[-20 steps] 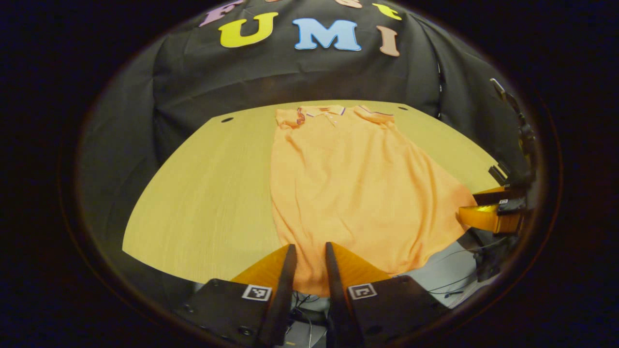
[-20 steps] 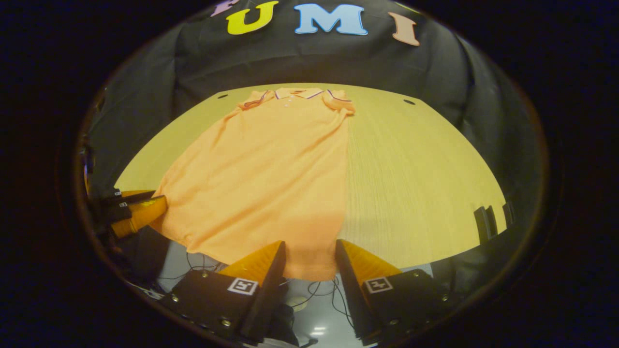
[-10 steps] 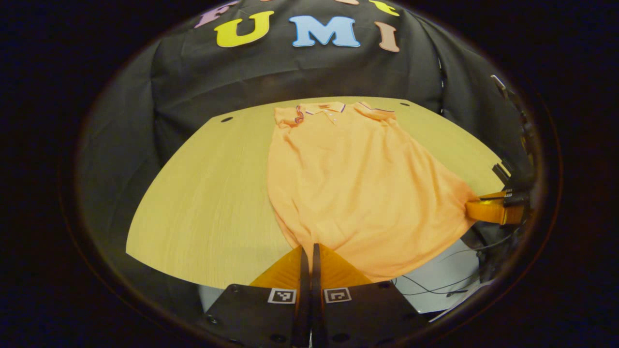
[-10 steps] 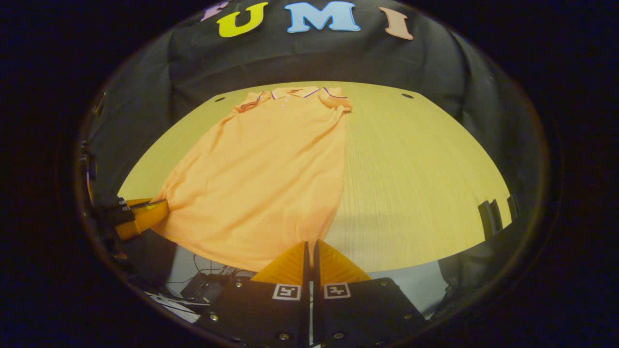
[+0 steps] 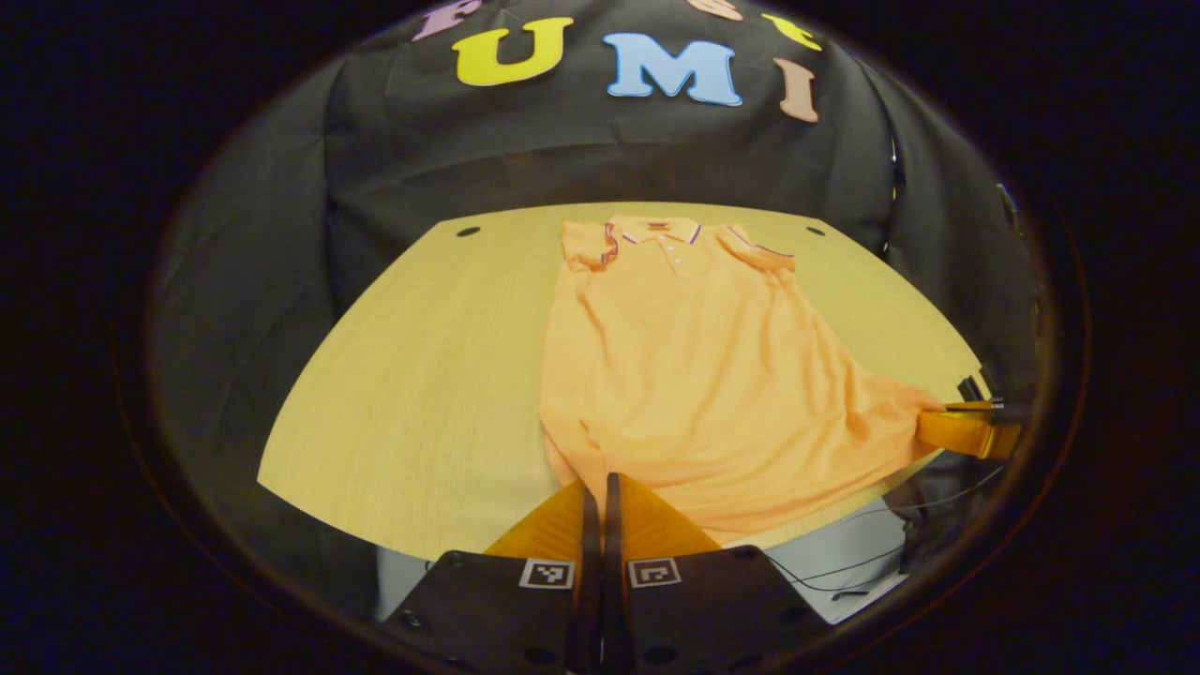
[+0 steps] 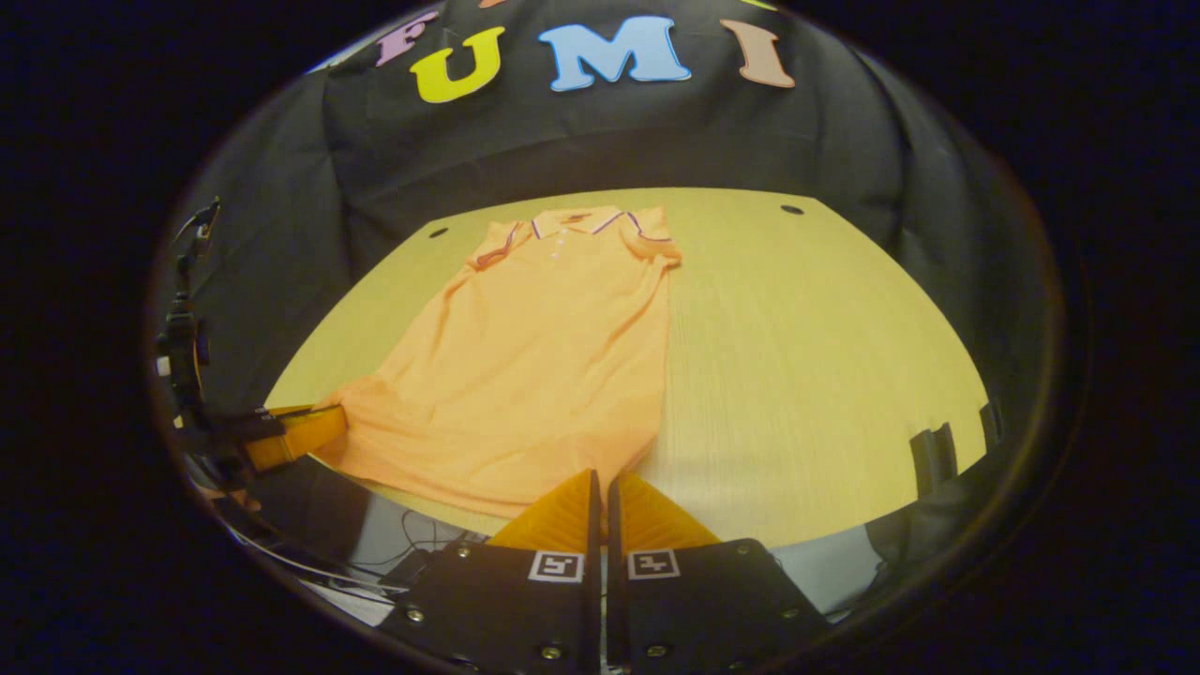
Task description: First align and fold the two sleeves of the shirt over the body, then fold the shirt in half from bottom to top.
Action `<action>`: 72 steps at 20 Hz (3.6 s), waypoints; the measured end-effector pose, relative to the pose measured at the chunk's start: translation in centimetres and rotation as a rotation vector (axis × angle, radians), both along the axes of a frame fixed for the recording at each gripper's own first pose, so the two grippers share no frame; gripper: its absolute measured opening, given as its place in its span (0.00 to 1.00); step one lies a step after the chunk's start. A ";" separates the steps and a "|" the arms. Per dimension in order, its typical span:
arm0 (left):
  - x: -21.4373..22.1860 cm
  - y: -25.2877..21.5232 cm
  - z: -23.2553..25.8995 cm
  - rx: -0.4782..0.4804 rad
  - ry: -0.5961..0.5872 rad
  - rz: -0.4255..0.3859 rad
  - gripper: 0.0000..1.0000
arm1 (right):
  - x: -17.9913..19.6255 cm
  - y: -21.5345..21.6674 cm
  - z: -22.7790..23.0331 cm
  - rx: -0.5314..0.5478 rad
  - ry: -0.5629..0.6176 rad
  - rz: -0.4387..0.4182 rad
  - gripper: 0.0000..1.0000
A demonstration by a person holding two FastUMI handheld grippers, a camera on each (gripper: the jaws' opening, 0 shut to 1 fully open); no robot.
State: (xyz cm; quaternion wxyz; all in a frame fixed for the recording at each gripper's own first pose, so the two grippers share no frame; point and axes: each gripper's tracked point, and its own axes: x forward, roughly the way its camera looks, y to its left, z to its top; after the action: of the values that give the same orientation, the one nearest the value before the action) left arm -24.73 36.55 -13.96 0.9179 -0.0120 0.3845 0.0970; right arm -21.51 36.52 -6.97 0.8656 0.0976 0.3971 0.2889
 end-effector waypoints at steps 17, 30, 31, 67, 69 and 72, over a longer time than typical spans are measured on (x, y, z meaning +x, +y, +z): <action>14.0 3.0 7.4 -0.058 -0.152 0.031 0.07 | 13.9 1.0 9.4 0.095 -0.156 -0.131 0.03; 25.8 6.3 7.8 -0.054 -0.187 -0.041 0.07 | 24.4 6.2 11.0 0.042 -0.199 -0.148 0.07; 26.5 6.5 7.8 -0.050 -0.187 -0.045 0.07 | 25.0 6.5 11.1 0.039 -0.201 -0.150 0.07; 48.1 12.9 2.5 0.093 -0.330 -0.093 0.06 | 44.7 12.7 3.0 -0.118 -0.157 -0.214 0.03; 48.7 12.8 2.0 0.101 -0.329 -0.104 0.06 | 45.4 12.8 2.2 -0.136 -0.146 -0.215 0.03; 49.3 12.3 1.4 0.091 -0.326 -0.123 0.07 | 45.8 13.1 1.1 -0.163 -0.129 -0.205 0.04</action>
State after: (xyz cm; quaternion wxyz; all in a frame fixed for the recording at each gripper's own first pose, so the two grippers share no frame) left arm 24.59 48.84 -12.57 0.9720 0.0374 0.2256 0.0549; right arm 24.33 49.60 -5.86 0.9195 0.0484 0.3505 0.1714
